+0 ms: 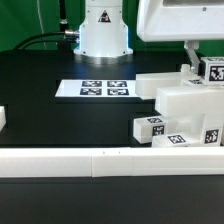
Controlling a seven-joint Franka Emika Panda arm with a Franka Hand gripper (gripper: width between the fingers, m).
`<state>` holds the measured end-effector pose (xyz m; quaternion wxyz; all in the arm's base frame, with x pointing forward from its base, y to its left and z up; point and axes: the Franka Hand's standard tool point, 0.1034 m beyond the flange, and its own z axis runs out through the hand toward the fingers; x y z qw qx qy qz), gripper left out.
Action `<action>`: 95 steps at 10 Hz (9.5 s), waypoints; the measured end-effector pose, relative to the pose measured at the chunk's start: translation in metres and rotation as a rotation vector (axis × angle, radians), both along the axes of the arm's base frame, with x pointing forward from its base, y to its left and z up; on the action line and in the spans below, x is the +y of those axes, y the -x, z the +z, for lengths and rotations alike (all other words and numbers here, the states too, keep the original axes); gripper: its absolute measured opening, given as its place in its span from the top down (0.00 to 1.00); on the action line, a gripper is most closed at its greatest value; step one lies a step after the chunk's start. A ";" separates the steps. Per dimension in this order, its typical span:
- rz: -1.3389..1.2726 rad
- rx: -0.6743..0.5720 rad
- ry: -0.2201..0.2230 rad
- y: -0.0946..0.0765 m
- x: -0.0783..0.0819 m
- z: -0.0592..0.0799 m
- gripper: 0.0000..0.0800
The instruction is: Assemble chair
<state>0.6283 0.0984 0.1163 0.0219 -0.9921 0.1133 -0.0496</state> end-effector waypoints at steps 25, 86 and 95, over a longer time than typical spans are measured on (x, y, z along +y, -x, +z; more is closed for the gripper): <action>-0.001 -0.019 -0.014 -0.003 -0.005 0.000 0.19; -0.929 0.016 -0.141 -0.008 -0.023 -0.003 0.67; -0.853 0.015 -0.150 -0.009 -0.023 -0.003 0.19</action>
Offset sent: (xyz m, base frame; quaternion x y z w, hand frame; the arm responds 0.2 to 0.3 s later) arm -0.0064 -0.0045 -0.0017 0.0016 0.0063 0.2551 0.9669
